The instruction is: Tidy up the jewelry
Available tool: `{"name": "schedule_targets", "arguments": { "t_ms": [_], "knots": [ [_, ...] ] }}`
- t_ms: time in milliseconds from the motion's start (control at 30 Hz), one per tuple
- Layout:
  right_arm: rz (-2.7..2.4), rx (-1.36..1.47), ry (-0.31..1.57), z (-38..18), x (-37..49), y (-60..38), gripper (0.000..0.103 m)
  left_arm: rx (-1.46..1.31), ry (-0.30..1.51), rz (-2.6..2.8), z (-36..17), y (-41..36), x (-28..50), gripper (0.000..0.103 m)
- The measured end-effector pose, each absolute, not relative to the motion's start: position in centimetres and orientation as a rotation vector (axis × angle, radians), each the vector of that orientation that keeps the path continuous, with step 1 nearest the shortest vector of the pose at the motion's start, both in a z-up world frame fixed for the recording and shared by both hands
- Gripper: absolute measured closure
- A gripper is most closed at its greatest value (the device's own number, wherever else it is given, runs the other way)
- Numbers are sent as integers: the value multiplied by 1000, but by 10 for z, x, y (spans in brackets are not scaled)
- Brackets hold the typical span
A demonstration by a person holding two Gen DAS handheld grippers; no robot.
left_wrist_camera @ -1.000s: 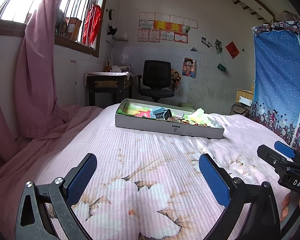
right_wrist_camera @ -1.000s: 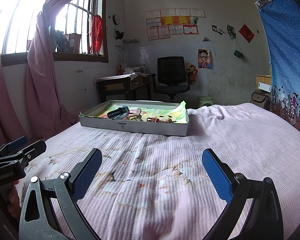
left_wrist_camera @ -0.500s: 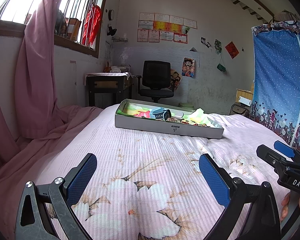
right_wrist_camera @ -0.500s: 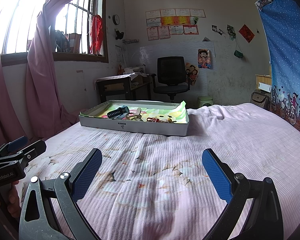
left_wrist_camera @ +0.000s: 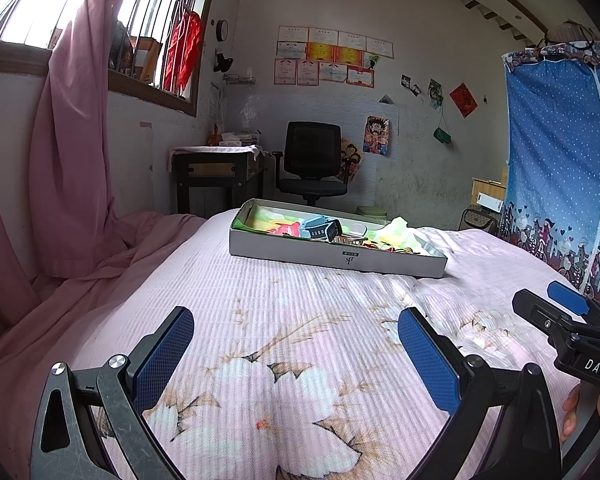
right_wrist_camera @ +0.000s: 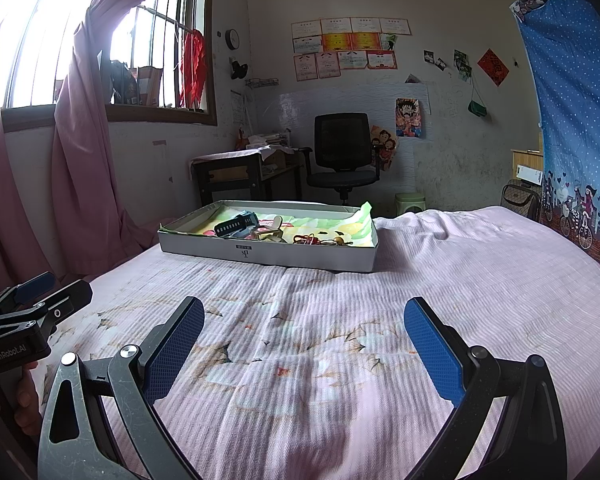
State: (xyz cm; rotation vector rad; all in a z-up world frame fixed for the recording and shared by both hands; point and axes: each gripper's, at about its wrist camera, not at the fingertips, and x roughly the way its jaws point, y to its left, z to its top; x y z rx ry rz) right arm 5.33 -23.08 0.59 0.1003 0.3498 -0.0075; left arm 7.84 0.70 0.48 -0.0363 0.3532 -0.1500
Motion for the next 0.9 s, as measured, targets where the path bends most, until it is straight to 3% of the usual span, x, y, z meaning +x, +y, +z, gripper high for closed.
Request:
{"name": "schedule_targets", "arguments": {
  "t_ms": [900],
  "knots": [
    [-7, 100, 349, 5, 54, -231, 5, -33, 367, -131, 7, 8, 81, 0]
  ]
}}
